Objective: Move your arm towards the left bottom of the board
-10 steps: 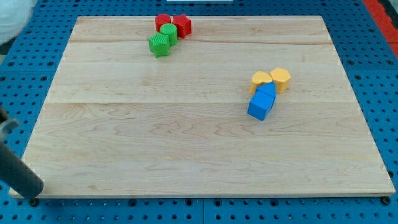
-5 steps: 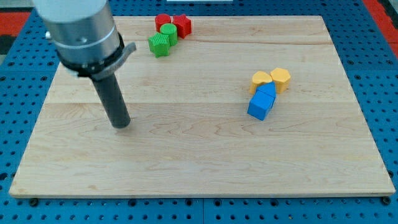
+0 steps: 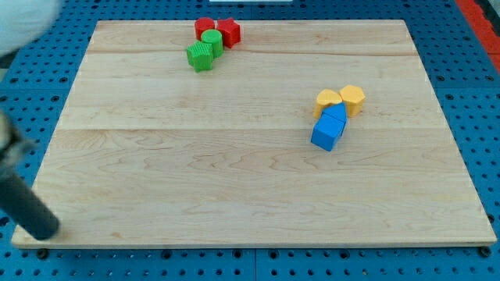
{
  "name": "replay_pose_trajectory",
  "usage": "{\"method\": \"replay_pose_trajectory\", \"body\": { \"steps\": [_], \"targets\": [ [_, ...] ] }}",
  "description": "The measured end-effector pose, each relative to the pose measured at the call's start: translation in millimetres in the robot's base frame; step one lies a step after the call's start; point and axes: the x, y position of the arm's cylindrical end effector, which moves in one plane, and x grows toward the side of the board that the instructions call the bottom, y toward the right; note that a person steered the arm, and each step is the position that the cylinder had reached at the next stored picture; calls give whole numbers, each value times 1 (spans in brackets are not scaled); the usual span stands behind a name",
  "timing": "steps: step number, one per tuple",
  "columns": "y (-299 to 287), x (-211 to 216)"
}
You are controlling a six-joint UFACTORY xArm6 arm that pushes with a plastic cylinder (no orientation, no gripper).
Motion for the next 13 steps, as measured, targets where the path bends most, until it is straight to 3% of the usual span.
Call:
{"method": "replay_pose_trajectory", "body": {
  "steps": [1, 2, 3, 4, 5, 6, 7, 8, 9, 10, 11, 12, 13],
  "targets": [
    [94, -39],
    [-17, -47],
    [-36, -63],
    [51, -110],
    [82, -104],
    [-44, -62],
    [1, -67],
    [124, -65],
    [5, -22],
    [19, -7],
    [117, 13],
    [123, 8],
    [242, 4]
  ]
}}
